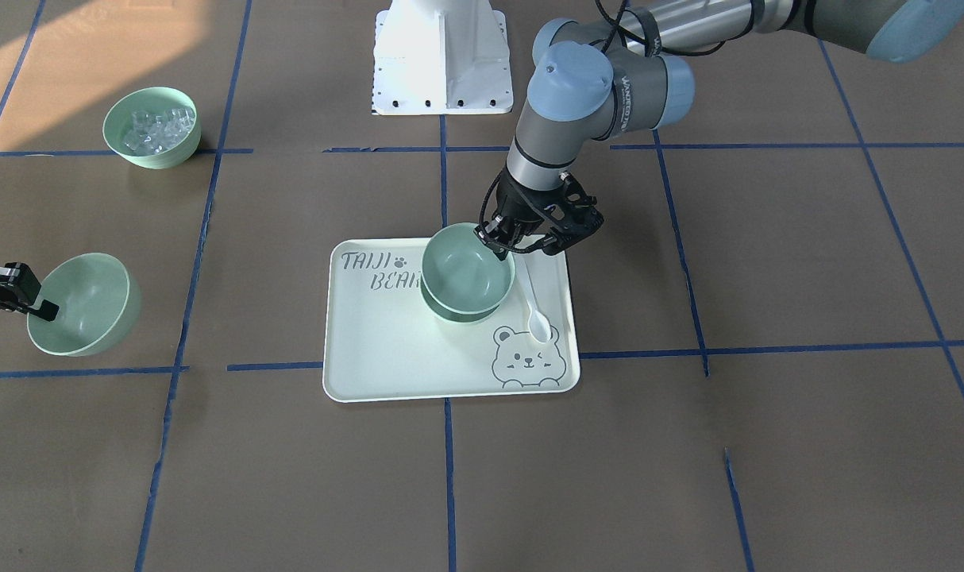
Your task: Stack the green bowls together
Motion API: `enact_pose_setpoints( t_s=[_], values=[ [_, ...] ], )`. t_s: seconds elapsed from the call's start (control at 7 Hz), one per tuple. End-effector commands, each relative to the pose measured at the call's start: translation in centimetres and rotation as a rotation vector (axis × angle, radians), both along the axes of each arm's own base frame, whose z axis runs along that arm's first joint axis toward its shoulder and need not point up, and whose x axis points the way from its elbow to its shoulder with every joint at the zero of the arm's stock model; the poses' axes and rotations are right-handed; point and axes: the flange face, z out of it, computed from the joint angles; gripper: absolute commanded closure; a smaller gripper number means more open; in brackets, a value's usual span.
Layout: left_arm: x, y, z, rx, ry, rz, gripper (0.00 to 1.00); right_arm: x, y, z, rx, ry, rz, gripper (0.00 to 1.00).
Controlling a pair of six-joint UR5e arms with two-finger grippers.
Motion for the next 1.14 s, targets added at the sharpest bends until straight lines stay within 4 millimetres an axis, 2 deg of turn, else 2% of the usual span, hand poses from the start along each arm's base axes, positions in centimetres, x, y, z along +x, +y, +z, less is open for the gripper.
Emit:
enact_pose_setpoints(
  t_s=[0.0,0.14,0.29,0.57,0.71,0.86,1.0],
  values=[
    [0.4,-0.4,0.1,0.025,0.022,0.0,0.0,0.0,0.2,-1.8,-0.012,-0.018,0.02,1.0],
    [-1.2,-0.9,0.0,0.078,0.013,0.02,0.0,-0.4,-0.2,-3.8,-0.012,-0.037,0.029,1.0],
    [-3.7,-1.6,0.3,0.098,-0.01,0.021,0.0,-1.8,-0.7,-6.4,-0.031,-0.057,0.033,1.0],
    [-11.3,-5.0,-0.8,0.174,-0.099,0.083,0.0,-7.0,-1.5,-12.6,-0.054,-0.102,0.006,1.0],
    [-15.2,-6.6,-0.1,0.213,-0.144,0.094,0.0,-11.9,-1.4,-16.5,-0.063,-0.104,-0.03,1.0],
    [-17.9,-7.0,1.3,0.26,-0.188,0.128,0.0,-15.6,-2.0,-20.8,-0.066,-0.074,-0.023,1.0],
    [-21.3,-8.1,2.8,0.303,-0.217,0.13,0.0,-20.8,-0.4,-25.3,-0.059,-0.009,-0.025,1.0]
  ],
)
